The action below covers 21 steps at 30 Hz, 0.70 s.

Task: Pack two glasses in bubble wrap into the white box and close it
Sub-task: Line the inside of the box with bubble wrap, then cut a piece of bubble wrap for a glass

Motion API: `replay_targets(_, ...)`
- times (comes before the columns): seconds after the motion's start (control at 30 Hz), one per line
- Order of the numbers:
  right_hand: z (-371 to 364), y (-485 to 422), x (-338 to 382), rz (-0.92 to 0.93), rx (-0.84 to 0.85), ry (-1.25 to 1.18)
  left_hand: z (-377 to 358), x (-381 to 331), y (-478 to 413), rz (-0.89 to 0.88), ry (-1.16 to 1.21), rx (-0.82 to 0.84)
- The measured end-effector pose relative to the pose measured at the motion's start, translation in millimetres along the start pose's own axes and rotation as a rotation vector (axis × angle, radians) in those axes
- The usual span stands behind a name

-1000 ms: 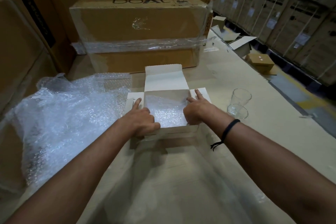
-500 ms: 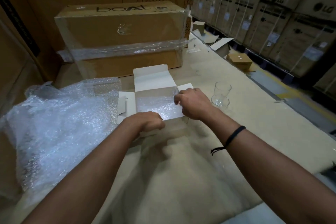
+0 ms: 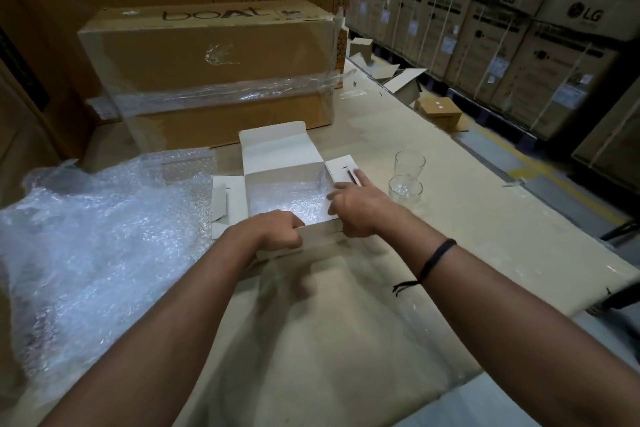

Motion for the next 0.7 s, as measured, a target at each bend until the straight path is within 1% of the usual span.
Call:
replay_targets(0.07,3,26,-10,-0.036,-0.144,-0.078,3,3,0,0.007,0.034,-0.005)
replay_targets(0.13,4,58,-28,-0.09,-0.363,-0.213,9,1,4,-0.005,0.113,-0.052)
replay_targets(0.17,3,75,-43,-0.149,-0.487,-0.294,14,-2,6,-0.016,0.161,-0.108)
replay_targets(0.23,-3,104,-77,-0.309,-0.7,-0.443,21,-16,16,-0.068,0.267,-0.283)
replay_targets(0.3,-19,117,-114,-0.441,-0.807,-0.577,21,-45,26,-0.146,0.319,-0.494)
replay_targets(0.37,-39,115,-144,-0.512,-0.803,-0.634,12,-83,29,-0.209,0.223,-0.682)
replay_targets(0.43,-61,108,-166,-0.529,-0.718,-0.63,0,-120,24,-0.207,0.079,-0.812)
replay_targets(0.5,-79,100,-181,-0.497,-0.624,-0.596,-11,-152,10,-0.128,-0.058,-0.858)
replay_targets(0.57,-90,90,-191,-0.451,-0.551,-0.563,-18,-175,-4,-0.048,-0.159,-0.864)
replay_targets(0.63,-95,79,-200,-0.397,-0.536,-0.561,-18,-189,-14,0.035,-0.184,-0.876)
replay_targets(0.7,-99,69,-206,-0.348,-0.559,-0.576,-12,-192,-21,0.126,-0.152,-0.893)
Point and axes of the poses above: each hand's wrist, its own y-axis away from the middle knuckle, its own z-axis out of the back of the hand, x = y × z, the point moved 7 cm from there along -y, towards the middle knuckle, and after that the axes turned 13 degrees about z, right-handed, at the moved point
